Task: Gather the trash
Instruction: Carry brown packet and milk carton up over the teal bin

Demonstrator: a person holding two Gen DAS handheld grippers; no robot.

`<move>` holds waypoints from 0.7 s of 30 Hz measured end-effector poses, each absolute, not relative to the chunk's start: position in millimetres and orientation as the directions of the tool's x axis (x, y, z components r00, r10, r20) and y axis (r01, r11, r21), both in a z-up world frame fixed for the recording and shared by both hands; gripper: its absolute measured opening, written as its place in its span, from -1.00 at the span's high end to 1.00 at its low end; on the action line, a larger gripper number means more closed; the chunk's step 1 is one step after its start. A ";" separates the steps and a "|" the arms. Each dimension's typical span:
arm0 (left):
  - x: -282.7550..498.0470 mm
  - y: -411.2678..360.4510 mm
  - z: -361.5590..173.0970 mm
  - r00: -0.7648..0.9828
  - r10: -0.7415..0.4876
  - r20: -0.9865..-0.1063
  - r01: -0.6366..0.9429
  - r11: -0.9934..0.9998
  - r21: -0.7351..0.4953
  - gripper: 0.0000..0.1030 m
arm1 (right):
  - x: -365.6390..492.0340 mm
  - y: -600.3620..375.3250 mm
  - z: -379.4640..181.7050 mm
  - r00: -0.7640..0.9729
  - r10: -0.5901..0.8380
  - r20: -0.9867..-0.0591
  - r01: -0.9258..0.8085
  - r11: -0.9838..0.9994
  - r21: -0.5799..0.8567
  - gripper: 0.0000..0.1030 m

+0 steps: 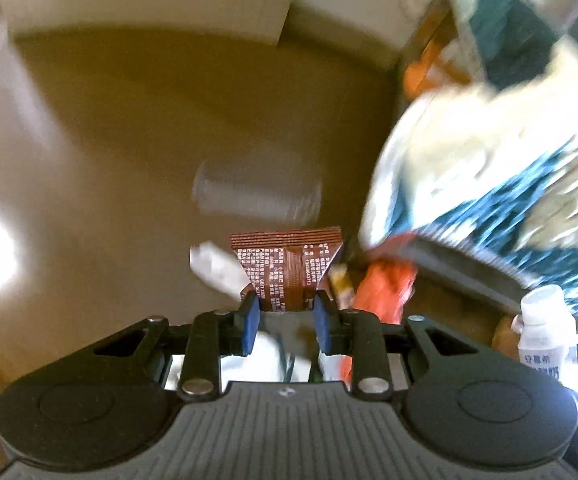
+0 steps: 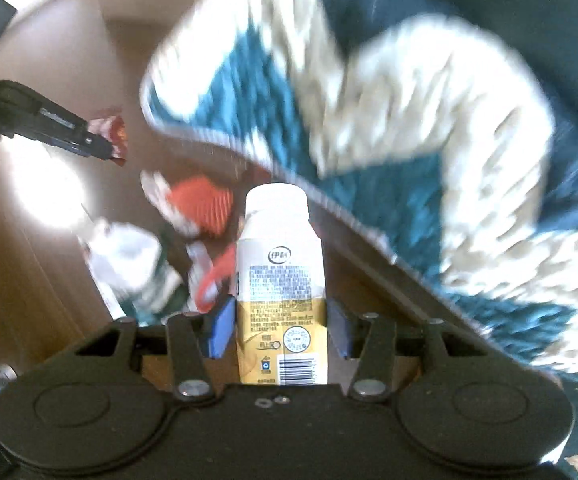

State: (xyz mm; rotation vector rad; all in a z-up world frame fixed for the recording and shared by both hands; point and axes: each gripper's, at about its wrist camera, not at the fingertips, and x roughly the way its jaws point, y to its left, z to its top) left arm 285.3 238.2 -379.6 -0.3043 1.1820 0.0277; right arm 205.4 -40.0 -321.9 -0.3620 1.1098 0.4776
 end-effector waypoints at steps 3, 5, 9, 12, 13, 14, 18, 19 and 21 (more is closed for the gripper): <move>287.5 236.0 -332.6 0.469 -0.110 -0.876 -0.144 0.969 -0.199 0.46 | 198.5 -40.2 -283.2 0.428 0.215 -0.878 -0.528 0.848 -0.050 0.07; 287.3 234.8 -300.1 0.519 -0.100 -0.849 -0.131 0.972 -0.194 0.46 | 192.0 -42.3 -257.6 0.477 0.229 -0.849 -0.517 0.854 -0.061 0.07; 281.6 226.4 -235.2 0.614 -0.083 -0.785 -0.083 0.982 -0.168 0.46 | 178.5 -50.6 -201.6 0.575 0.261 -0.776 -0.493 0.867 -0.074 0.07; 271.8 215.6 -185.1 0.675 -0.088 -0.732 -0.047 0.986 -0.162 0.46 | 165.7 -62.6 -156.3 0.647 0.285 -0.707 -0.479 0.874 -0.087 0.07; 267.7 210.8 -169.2 0.694 -0.091 -0.714 -0.033 0.987 -0.157 0.46 | 162.2 -66.1 -143.3 0.664 0.292 -0.688 -0.475 0.876 -0.086 0.07; 262.7 203.2 -155.2 0.709 -0.091 -0.700 -0.021 0.989 -0.149 0.46 | 158.7 -70.3 -130.9 0.681 0.296 -0.670 -0.467 0.880 -0.086 0.07; 247.3 182.8 -106.3 0.754 -0.094 -0.650 0.023 0.993 -0.118 0.46 | 146.4 -87.1 -85.2 0.744 0.306 -0.594 -0.435 0.897 -0.082 0.07; 243.7 176.2 -94.1 0.764 -0.096 -0.638 0.033 0.993 -0.109 0.46 | 144.0 -91.2 -75.7 0.757 0.307 -0.577 -0.428 0.900 -0.083 0.07; 237.8 162.8 -76.5 0.774 -0.109 -0.624 0.055 0.993 -0.106 0.46 | 140.2 -99.5 -55.2 0.778 0.314 -0.544 -0.420 0.904 -0.078 0.07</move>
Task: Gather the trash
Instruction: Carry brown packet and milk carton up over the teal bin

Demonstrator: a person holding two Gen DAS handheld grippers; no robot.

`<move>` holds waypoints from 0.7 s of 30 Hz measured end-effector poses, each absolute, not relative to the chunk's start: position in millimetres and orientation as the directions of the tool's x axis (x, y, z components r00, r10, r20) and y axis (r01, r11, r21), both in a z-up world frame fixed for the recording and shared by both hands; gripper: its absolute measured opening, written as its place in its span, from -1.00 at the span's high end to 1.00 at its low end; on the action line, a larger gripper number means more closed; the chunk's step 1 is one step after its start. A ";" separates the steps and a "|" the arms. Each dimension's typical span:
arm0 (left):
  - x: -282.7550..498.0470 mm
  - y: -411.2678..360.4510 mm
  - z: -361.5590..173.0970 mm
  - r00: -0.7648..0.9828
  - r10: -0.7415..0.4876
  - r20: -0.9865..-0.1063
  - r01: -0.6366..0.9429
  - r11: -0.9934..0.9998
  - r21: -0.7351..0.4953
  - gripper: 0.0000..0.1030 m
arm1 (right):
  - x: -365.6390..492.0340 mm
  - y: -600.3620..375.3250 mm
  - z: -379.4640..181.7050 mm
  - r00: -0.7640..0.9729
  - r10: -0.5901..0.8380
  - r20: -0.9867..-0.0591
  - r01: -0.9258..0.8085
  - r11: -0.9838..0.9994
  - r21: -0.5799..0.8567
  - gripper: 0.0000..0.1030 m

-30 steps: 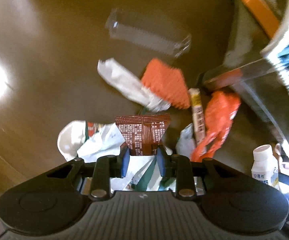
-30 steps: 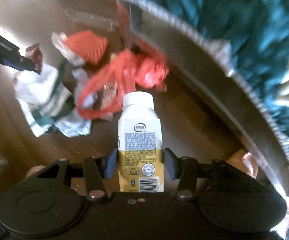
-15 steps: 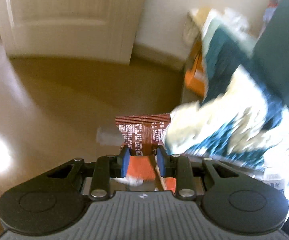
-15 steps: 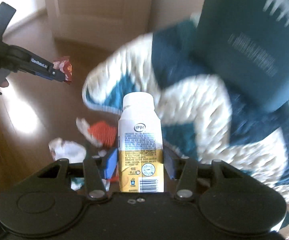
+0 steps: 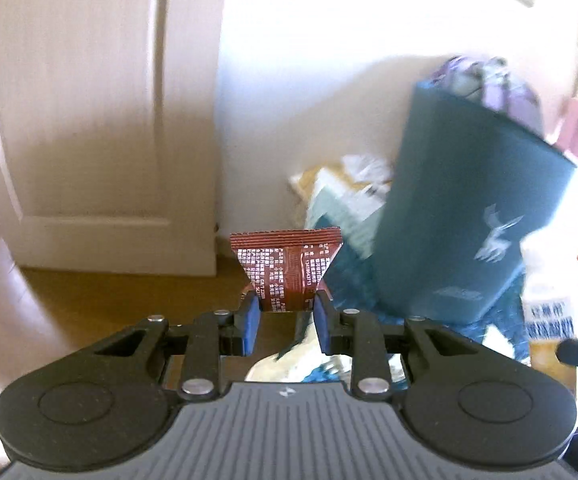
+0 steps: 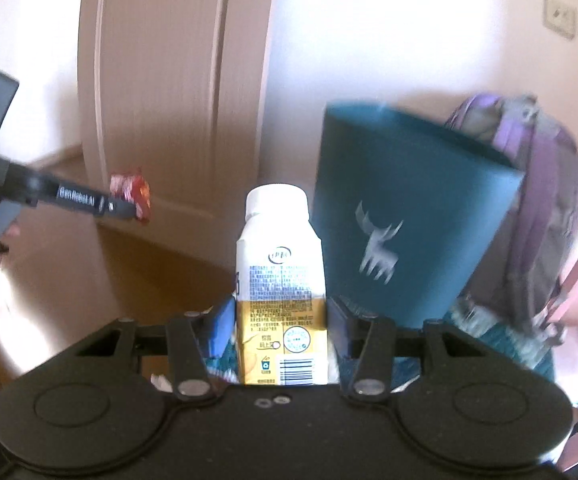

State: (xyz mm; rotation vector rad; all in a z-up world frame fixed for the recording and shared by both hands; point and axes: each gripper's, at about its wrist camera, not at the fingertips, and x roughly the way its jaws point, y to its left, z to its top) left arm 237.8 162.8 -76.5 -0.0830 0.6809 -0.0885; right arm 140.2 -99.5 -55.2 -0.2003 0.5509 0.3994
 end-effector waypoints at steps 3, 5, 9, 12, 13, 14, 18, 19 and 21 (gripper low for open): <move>232.6 142.1 -49.9 0.785 -0.125 -0.607 0.084 0.992 -0.096 0.46 | 136.8 -111.2 -27.2 0.813 0.311 -0.493 -0.400 0.913 -0.084 0.07; 231.6 130.1 -32.9 0.792 -0.134 -0.595 0.101 0.991 -0.088 0.46 | 136.9 -118.8 -10.8 0.836 0.306 -0.456 -0.384 0.919 -0.086 0.07; 233.1 104.2 7.2 0.811 -0.169 -0.560 0.147 0.985 -0.085 0.46 | 146.5 -133.3 22.5 0.876 0.290 -0.386 -0.353 0.930 -0.104 0.07; 241.1 84.9 32.9 0.820 -0.200 -0.536 0.186 0.979 -0.081 0.46 | 160.2 -146.9 48.6 0.904 0.263 -0.337 -0.317 0.941 -0.116 0.07; 244.3 79.2 40.2 0.824 -0.205 -0.529 0.195 0.978 -0.076 0.46 | 166.3 -150.7 55.3 0.900 0.271 -0.341 -0.322 0.941 -0.102 0.07; 250.3 72.0 45.5 0.826 -0.211 -0.523 0.204 0.976 -0.071 0.46 | 166.5 -152.3 64.2 0.908 0.263 -0.327 -0.310 0.945 -0.101 0.07; 275.6 42.4 64.6 0.818 -0.235 -0.525 0.241 0.969 -0.059 0.46 | 199.6 -166.1 83.5 0.928 0.227 -0.297 -0.264 0.960 -0.090 0.07; 281.4 35.9 67.2 0.816 -0.239 -0.527 0.249 0.967 -0.053 0.46 | 202.0 -166.8 90.0 0.932 0.216 -0.292 -0.252 0.964 -0.090 0.07; 289.7 25.7 71.7 0.812 -0.242 -0.532 0.261 0.964 -0.040 0.46 | 208.0 -168.5 99.0 0.937 0.199 -0.286 -0.231 0.969 -0.084 0.07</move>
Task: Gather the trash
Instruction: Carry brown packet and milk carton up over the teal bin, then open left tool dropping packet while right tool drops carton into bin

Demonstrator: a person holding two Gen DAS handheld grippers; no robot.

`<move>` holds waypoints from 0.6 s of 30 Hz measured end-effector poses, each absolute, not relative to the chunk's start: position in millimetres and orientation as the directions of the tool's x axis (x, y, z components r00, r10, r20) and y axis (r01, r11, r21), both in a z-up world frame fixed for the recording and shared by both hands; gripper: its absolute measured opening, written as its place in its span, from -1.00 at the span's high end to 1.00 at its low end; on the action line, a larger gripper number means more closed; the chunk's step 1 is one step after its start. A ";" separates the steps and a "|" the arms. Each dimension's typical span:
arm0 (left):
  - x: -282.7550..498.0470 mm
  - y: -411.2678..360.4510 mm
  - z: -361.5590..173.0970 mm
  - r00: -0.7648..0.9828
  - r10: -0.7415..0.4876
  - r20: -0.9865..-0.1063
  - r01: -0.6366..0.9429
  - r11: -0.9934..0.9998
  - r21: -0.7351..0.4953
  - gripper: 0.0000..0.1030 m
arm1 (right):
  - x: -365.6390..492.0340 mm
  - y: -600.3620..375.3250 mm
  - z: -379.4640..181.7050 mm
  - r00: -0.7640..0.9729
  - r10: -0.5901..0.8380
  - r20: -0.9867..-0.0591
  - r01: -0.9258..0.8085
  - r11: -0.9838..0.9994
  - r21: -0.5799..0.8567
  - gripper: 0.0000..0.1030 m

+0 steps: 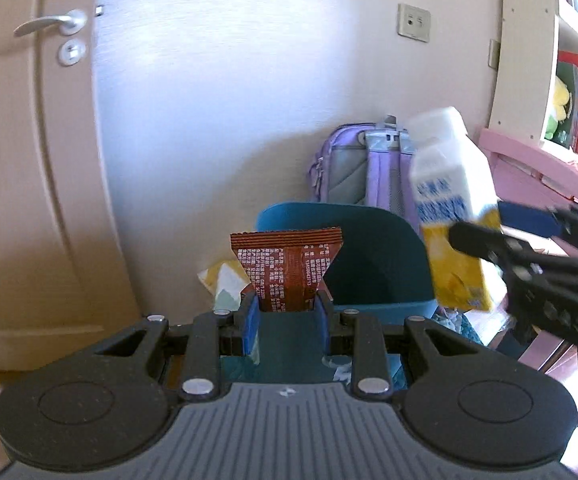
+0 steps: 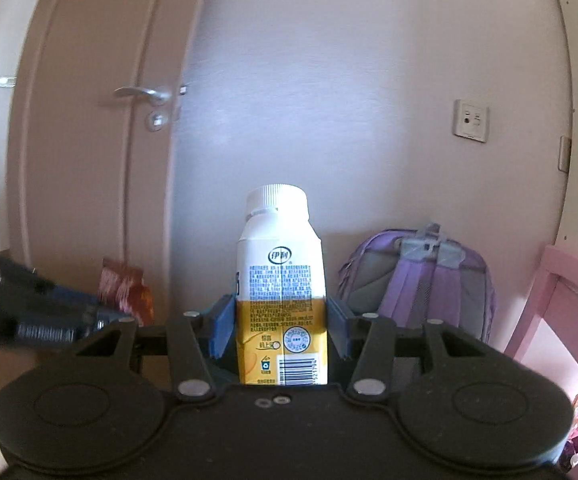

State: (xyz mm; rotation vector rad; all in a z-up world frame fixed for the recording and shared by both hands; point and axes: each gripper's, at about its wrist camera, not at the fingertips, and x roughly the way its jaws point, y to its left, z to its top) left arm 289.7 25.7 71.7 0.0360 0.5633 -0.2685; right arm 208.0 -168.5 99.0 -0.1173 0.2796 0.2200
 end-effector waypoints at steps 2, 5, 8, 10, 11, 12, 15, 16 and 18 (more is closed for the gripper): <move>304.4 10.8 71.6 0.804 -0.245 -0.542 0.269 0.963 -0.037 0.46 | 223.9 -175.1 101.1 0.941 0.181 -0.287 -0.208 0.976 -0.069 0.07; 316.7 -4.1 74.6 0.792 -0.254 -0.555 0.272 0.961 -0.053 0.46 | 248.1 -188.5 94.9 0.939 0.173 -0.297 -0.192 0.981 -0.036 0.07; 338.1 -21.3 74.2 0.789 -0.250 -0.561 0.270 0.962 -0.050 0.46 | 264.7 -197.4 81.9 0.935 0.166 -0.312 -0.181 0.983 -0.019 0.06; 352.4 -26.9 68.1 0.782 -0.238 -0.576 0.262 0.964 -0.044 0.46 | 277.1 -201.6 72.0 0.926 0.163 -0.339 -0.177 0.984 -0.009 0.07; 357.4 -26.6 63.6 0.775 -0.225 -0.590 0.256 0.966 -0.032 0.46 | 281.5 -202.3 67.2 0.923 0.159 -0.350 -0.172 0.985 -0.007 0.06; 365.3 -30.9 59.0 0.769 -0.212 -0.602 0.251 0.968 -0.020 0.46 | 285.1 -202.7 61.2 0.920 0.156 -0.358 -0.170 0.985 -0.009 0.06; 386.9 -39.4 43.3 0.745 -0.183 -0.641 0.239 0.971 0.000 0.46 | 294.4 -201.3 45.6 0.910 0.153 -0.386 -0.177 0.984 -0.028 0.07; 391.6 -37.6 37.8 0.737 -0.179 -0.652 0.235 0.972 -0.002 0.46 | 298.0 -201.5 40.9 0.904 0.155 -0.397 -0.181 0.983 -0.030 0.06; 404.0 -41.5 28.4 0.717 -0.172 -0.676 0.230 0.973 -0.003 0.46 | 303.8 -202.4 33.7 0.892 0.161 -0.422 -0.192 0.981 -0.031 0.06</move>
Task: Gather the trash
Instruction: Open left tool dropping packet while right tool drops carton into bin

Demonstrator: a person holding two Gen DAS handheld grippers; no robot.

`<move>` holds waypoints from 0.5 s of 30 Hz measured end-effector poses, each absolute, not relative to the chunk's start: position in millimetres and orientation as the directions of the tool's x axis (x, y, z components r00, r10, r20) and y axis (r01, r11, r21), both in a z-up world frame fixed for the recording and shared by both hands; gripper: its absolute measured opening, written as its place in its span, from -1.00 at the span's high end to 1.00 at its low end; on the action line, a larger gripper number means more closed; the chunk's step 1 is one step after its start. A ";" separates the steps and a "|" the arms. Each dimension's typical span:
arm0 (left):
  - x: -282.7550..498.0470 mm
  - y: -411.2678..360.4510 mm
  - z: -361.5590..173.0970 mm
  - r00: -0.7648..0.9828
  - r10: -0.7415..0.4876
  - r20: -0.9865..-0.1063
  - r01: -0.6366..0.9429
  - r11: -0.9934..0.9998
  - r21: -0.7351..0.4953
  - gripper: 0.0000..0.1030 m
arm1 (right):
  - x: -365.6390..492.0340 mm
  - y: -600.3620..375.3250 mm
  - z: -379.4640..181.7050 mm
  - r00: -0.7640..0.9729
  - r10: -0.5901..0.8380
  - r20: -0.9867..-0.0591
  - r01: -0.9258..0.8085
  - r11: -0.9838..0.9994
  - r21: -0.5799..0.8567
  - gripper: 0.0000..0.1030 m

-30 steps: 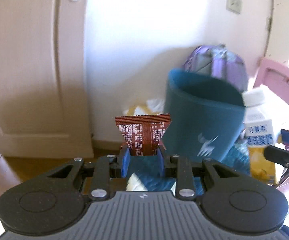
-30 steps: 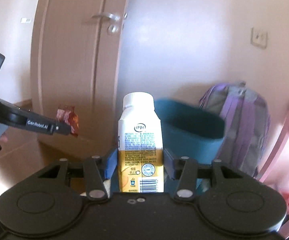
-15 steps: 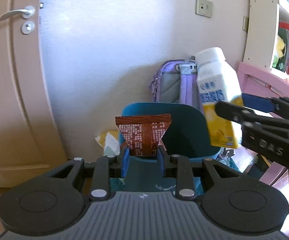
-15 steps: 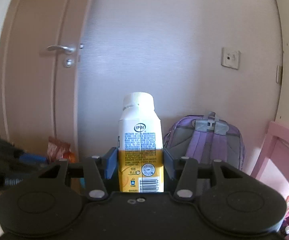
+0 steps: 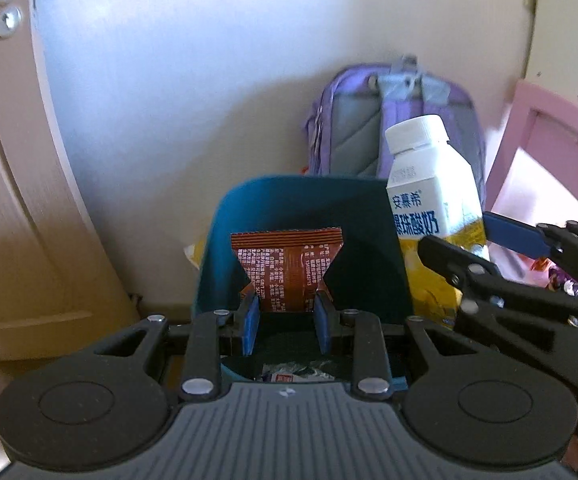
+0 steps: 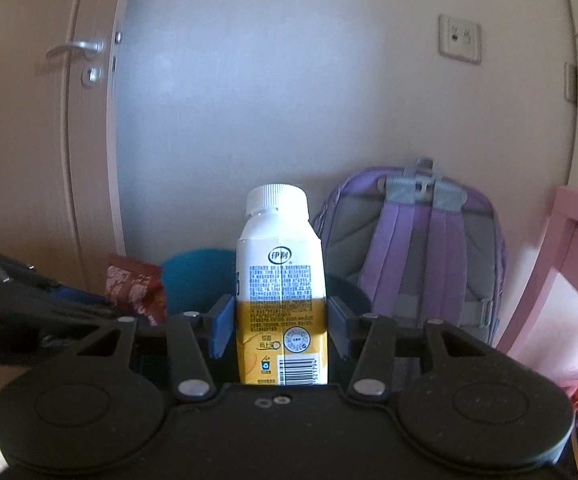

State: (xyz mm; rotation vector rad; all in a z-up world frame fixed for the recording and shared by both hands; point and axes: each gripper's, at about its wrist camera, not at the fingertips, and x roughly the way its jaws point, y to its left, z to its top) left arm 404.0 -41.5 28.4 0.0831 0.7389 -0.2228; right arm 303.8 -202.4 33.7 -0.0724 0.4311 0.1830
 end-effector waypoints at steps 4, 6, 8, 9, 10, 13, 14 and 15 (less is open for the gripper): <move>415.8 -46.1 14.2 0.695 -0.152 -0.702 0.222 0.975 0.008 0.46 | 315.4 -203.6 22.3 0.854 0.153 -0.498 -0.195 0.980 -0.034 0.06; 421.4 -48.0 6.5 0.677 -0.152 -0.720 0.222 0.975 0.004 0.46 | 318.3 -202.7 18.5 0.841 0.154 -0.519 -0.203 0.978 -0.039 0.06; 424.0 -47.8 0.6 0.658 -0.149 -0.738 0.226 0.974 0.005 0.46 | 319.5 -201.4 15.9 0.833 0.154 -0.532 -0.212 0.976 -0.049 0.05; 425.5 -48.4 -2.4 0.649 -0.143 -0.747 0.225 0.974 0.009 0.45 | 319.5 -200.6 14.5 0.826 0.152 -0.543 -0.213 0.976 -0.050 0.05; 427.4 -49.3 -5.0 0.640 -0.140 -0.755 0.226 0.974 0.012 0.45 | 320.2 -200.6 13.4 0.823 0.151 -0.548 -0.211 0.976 -0.048 0.05; 430.9 -52.3 -9.4 0.633 -0.127 -0.764 0.226 0.974 0.026 0.45 | 319.7 -200.1 11.1 0.816 0.150 -0.558 -0.212 0.976 -0.048 0.04; 432.0 -53.9 -11.4 0.627 -0.119 -0.770 0.224 0.974 0.032 0.44 | 319.9 -199.8 10.9 0.812 0.151 -0.563 -0.213 0.976 -0.046 0.03; 433.4 -54.8 -11.7 0.627 -0.106 -0.771 0.220 0.974 0.045 0.44 | 319.4 -199.0 10.9 0.810 0.151 -0.566 -0.214 0.976 -0.046 0.05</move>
